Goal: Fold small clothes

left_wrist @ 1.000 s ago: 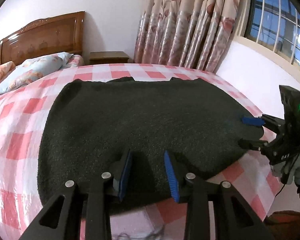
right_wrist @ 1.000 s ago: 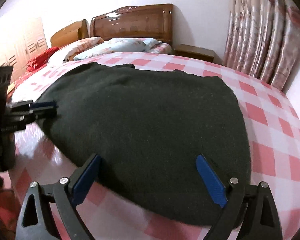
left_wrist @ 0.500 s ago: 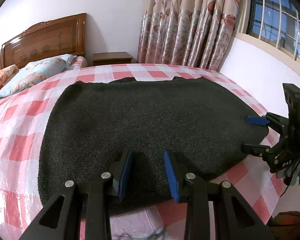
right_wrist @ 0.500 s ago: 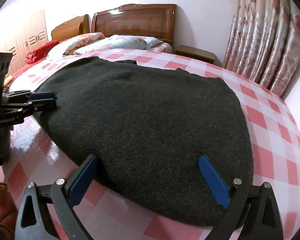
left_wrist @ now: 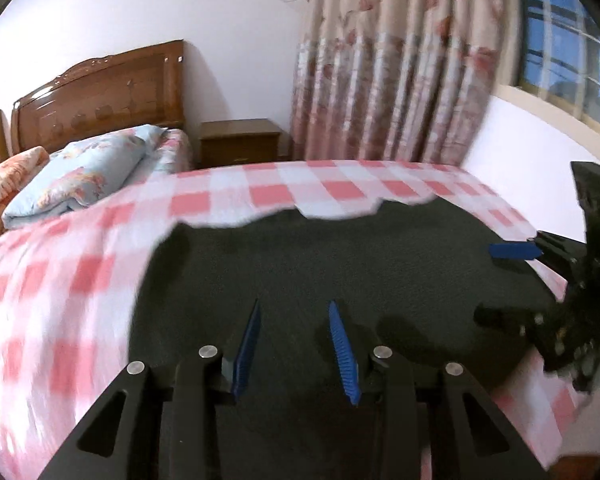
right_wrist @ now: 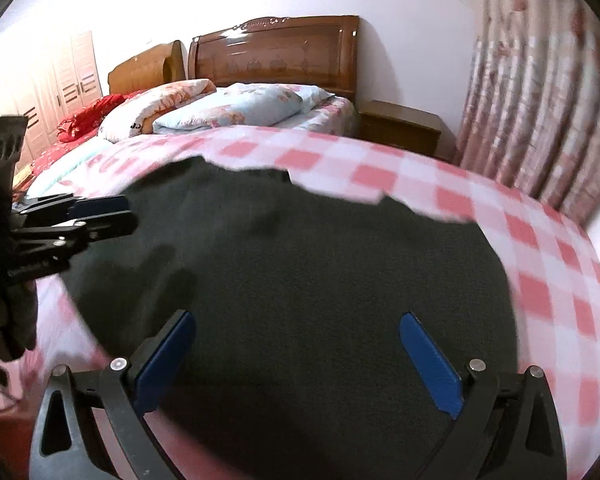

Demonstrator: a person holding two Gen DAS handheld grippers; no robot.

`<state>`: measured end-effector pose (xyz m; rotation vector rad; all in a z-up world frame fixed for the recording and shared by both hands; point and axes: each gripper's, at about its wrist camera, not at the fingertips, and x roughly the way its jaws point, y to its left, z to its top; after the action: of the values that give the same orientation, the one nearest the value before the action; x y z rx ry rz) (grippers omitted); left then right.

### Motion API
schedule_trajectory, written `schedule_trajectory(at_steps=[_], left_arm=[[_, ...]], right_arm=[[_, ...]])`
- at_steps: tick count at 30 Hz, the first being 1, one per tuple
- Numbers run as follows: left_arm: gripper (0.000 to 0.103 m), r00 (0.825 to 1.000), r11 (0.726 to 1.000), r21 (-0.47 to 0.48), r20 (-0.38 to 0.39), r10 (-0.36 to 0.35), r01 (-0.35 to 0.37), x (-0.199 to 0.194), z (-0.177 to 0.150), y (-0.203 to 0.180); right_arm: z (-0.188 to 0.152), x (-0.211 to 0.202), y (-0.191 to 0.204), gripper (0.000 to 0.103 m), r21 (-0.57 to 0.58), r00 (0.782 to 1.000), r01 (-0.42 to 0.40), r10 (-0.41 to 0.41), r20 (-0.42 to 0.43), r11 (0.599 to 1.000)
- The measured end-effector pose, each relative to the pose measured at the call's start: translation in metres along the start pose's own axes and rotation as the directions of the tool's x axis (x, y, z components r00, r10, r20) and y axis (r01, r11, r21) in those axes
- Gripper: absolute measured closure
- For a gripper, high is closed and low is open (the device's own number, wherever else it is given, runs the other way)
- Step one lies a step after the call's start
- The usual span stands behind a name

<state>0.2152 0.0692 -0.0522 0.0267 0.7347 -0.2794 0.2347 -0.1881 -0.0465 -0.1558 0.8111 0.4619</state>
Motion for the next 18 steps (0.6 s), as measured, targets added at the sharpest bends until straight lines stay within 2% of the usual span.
schedule_trajectory(at_steps=[2,4,6,7,8,9,10,11,15,18], left_arm=[[0.067,0.998,0.998,-0.018,-0.033,0.054,-0.054,0.023,0.021,0.009],[0.067,0.995,0.997,-0.024,-0.066,0.078,-0.079,0.045,0.034,0.018],[0.067,0.987,0.995,-0.044,-0.136,0.086,-0.093,0.07,0.035,0.031],[0.067,0.984,0.994,-0.064,-0.157,0.083,-0.094,0.078,0.031,0.039],[0.066,0.989,0.993,-0.104,-0.137,0.049,-0.064,0.076,0.03,0.048],[0.066,0.991,0.99,-0.133,-0.134,0.028,-0.046,0.074,0.027,0.052],[0.066,0.992,0.987,-0.158,-0.127,0.011,-0.031,0.073,0.025,0.057],[0.067,0.993,0.985,-0.169,-0.121,-0.001,-0.02,0.073,0.024,0.06],[0.066,0.993,0.987,-0.159,-0.12,0.01,-0.029,0.077,0.024,0.057],[0.066,0.992,0.989,-0.144,-0.121,0.028,-0.045,0.078,0.025,0.054]], right_arm=[[0.026,0.03,0.0,0.0,0.0,0.998,0.024,-0.024,-0.051,1.0],[0.042,0.05,-0.001,0.0,-0.008,0.997,0.017,-0.017,-0.073,1.0],[0.046,0.073,-0.007,0.0,-0.026,0.989,0.044,-0.048,-0.143,0.999],[0.045,0.081,-0.018,0.0,0.02,0.984,0.028,-0.024,-0.178,0.999],[0.045,0.08,-0.029,0.0,0.079,0.985,0.0,0.013,-0.173,0.997],[0.043,0.076,-0.04,0.0,0.116,0.987,0.034,-0.015,-0.162,0.993],[0.041,0.071,-0.05,0.0,0.109,0.981,0.123,-0.105,-0.164,0.986],[0.038,0.067,-0.058,0.0,0.095,0.973,0.178,-0.16,-0.167,0.979],[0.023,0.053,-0.094,0.0,0.193,0.977,0.179,-0.152,-0.147,0.965],[0.023,0.059,-0.093,0.0,0.175,0.976,0.181,-0.155,-0.152,0.968]])
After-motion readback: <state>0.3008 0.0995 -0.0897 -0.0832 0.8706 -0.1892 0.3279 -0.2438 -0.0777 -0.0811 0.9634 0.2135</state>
